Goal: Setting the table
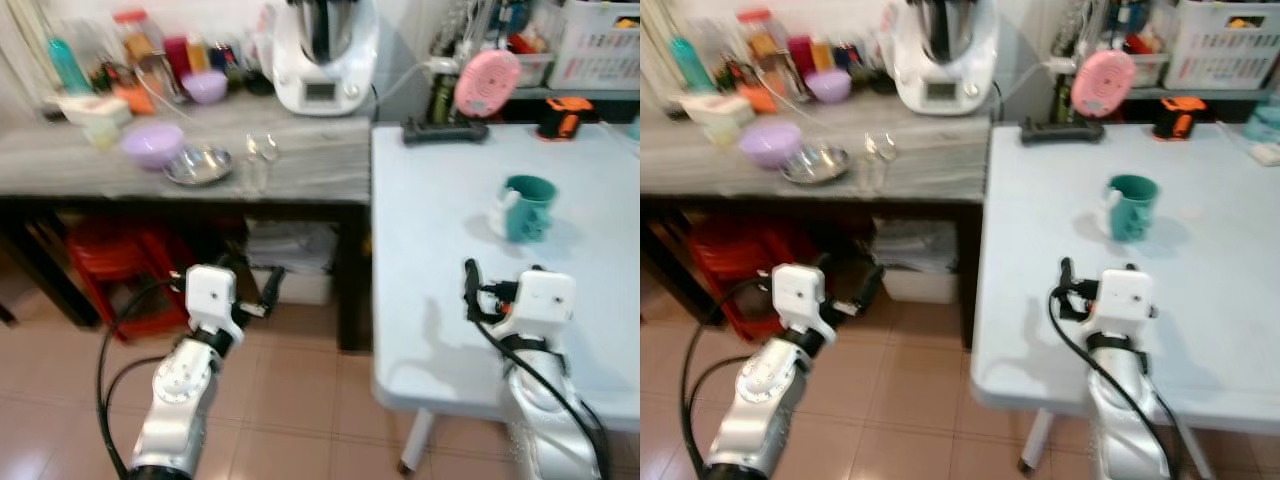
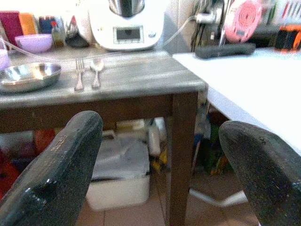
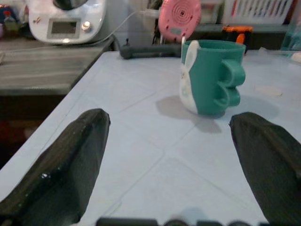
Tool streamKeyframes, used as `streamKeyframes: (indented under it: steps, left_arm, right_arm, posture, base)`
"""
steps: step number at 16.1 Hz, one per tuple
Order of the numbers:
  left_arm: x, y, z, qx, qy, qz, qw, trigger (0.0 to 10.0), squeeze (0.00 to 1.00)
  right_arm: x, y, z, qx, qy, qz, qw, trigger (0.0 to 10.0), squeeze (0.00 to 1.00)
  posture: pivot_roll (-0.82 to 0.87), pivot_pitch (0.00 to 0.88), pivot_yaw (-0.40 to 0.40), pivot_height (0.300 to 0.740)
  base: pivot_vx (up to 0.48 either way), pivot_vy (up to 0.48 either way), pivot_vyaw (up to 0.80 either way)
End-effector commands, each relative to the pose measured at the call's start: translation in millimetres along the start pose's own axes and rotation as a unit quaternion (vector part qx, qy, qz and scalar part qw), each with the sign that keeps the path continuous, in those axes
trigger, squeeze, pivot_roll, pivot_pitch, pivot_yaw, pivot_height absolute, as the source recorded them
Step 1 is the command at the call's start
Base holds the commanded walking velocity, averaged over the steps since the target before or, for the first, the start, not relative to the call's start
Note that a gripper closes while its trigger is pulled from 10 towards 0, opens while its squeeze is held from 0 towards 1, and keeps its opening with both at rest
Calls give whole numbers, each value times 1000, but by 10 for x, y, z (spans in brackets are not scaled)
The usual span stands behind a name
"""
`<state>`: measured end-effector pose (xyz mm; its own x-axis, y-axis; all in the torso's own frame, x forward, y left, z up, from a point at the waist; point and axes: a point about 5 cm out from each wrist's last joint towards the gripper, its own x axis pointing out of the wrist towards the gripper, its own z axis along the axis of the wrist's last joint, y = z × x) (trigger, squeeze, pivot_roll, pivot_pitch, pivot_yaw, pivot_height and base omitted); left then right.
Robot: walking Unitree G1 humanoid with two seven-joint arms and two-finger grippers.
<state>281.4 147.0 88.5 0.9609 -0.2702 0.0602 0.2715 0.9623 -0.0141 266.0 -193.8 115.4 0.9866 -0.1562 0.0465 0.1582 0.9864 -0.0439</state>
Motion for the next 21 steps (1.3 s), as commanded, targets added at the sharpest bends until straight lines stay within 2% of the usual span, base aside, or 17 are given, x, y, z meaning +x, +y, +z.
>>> streamKeyframes:
  steps: [1,8,10,14,19,21]
  left_arm:
    - [6,29,22,4,-3,4,1000,10000,0]
    - [7,19,-10,4,6,9,1000,10000,0]
    - [2,32,-34,-16,11,14,1000,10000,0]
    - [2,35,-41,-9,11,10,1000,10000,0]
    - [-23,-12,-76,-28,20,-10,999,10000,0]
    - [-41,-59,-76,-37,21,-37,998,10000,0]
  right_arm:
    - [17,34,45,1,-11,5,1000,10000,0]
    - [29,57,57,1,-14,7,1000,10000,0]
    - [34,61,61,0,-16,9,1000,10000,0]
    - [83,57,102,-13,-27,14,999,10000,0]
    - [134,43,108,-13,-28,6,1000,10000,0]
    - [157,36,100,-18,-24,-5,1000,10000,0]
  posture:
    - [-103,0,93,740]
    - [-107,0,93,740]
    - [-107,0,94,740]
    - [-108,0,93,740]
    - [-101,6,92,740]
    - [-96,25,98,740]
  base:
    - [0,-368,0]
    - [0,-345,0]
    - [0,0,0]
    - [0,0,497]
    - [0,0,104]
    - [0,0,0]
